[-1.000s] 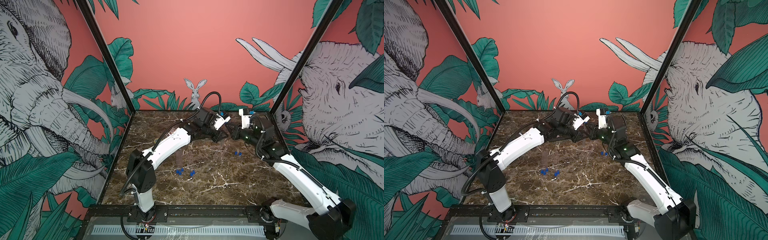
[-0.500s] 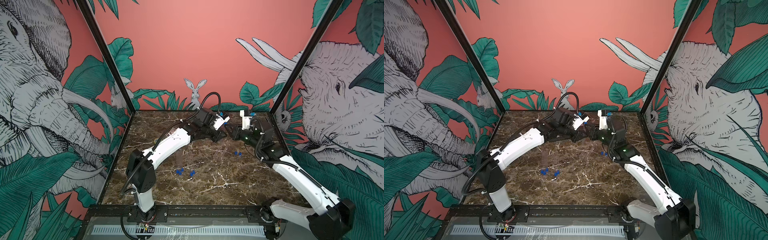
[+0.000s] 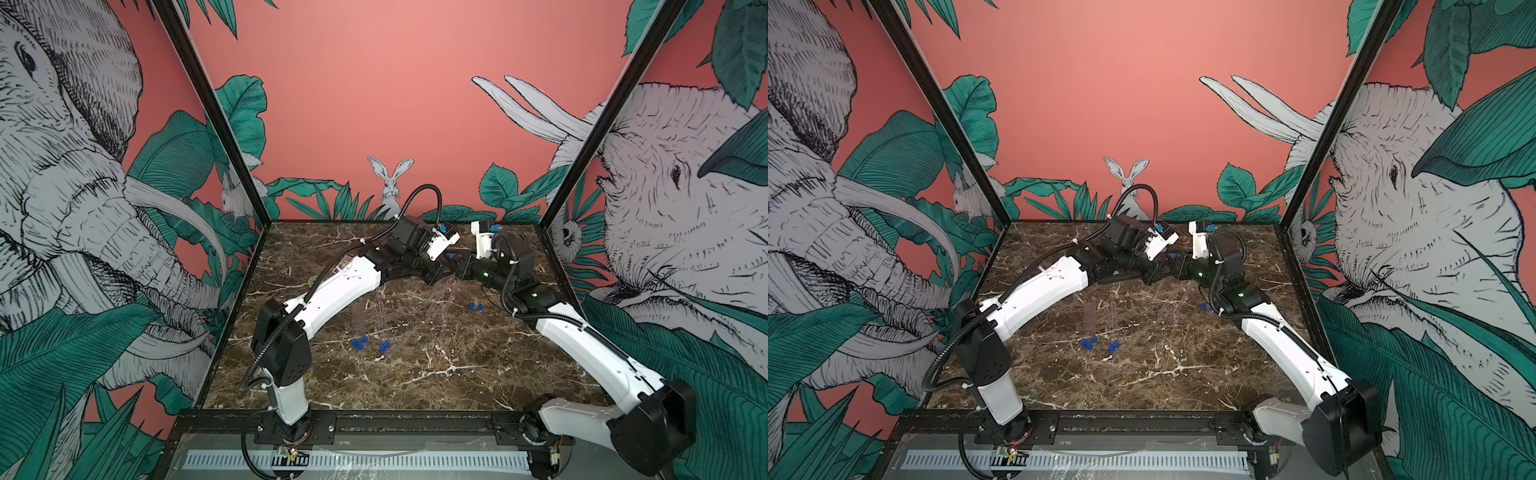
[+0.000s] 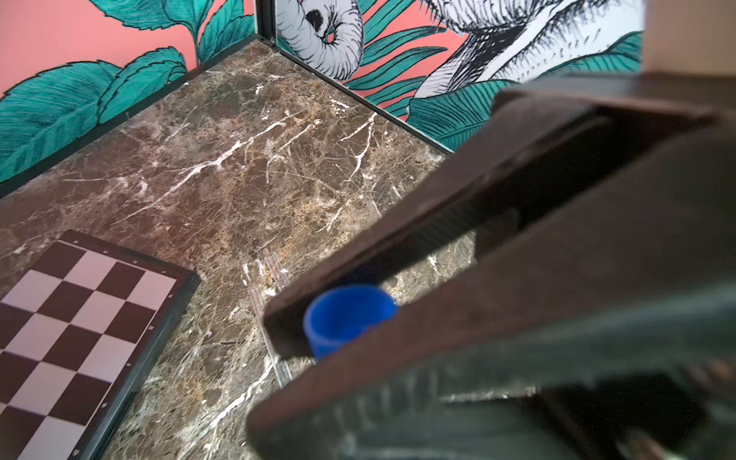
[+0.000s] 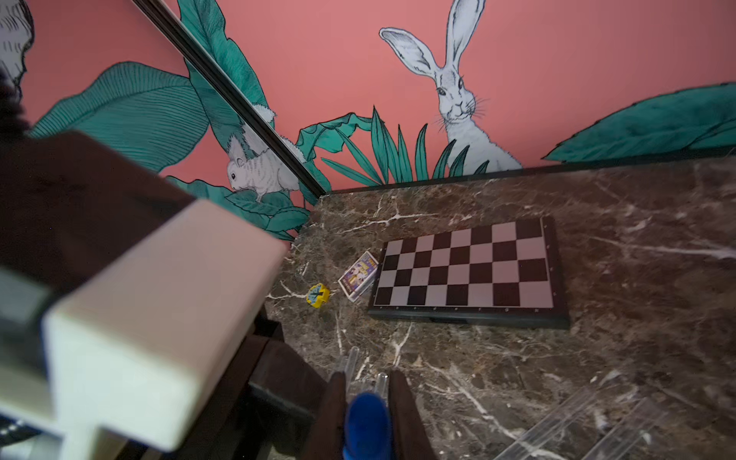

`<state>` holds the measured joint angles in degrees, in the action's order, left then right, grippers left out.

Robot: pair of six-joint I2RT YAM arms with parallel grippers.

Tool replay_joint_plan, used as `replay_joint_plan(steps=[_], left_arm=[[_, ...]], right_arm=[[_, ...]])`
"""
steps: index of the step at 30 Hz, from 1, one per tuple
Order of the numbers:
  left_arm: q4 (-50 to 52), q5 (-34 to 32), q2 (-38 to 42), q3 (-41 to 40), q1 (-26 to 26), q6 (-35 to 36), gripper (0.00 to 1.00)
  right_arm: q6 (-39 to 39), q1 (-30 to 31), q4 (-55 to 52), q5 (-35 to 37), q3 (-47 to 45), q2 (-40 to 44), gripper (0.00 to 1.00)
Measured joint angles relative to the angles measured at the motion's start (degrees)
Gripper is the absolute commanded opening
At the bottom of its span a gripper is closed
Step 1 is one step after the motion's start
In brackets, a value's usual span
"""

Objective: Remove stoppers from test tubes
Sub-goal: Adjust the test tube.

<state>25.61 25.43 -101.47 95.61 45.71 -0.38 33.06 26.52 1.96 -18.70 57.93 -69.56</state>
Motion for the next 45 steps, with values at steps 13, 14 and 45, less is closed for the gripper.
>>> replay_joint_plan(steps=[13, 14, 45], left_arm=[[-4.8, -4.4, 5.5, -8.9, 0.2, 0.9, 1.00], [-5.9, -5.4, 7.0, -11.1, 0.2, 1.1, 1.00], [-32.3, -5.1, 12.8, -24.4, 4.8, 9.1, 0.81]], right_arm=[[0.0, -0.4, 0.4, 4.3, -0.4, 4.8, 0.00], [0.0, -0.6, 0.4, 4.7, -0.6, 5.9, 0.00], [7.5, -6.9, 5.3, 3.5, -8.7, 13.3, 0.00]])
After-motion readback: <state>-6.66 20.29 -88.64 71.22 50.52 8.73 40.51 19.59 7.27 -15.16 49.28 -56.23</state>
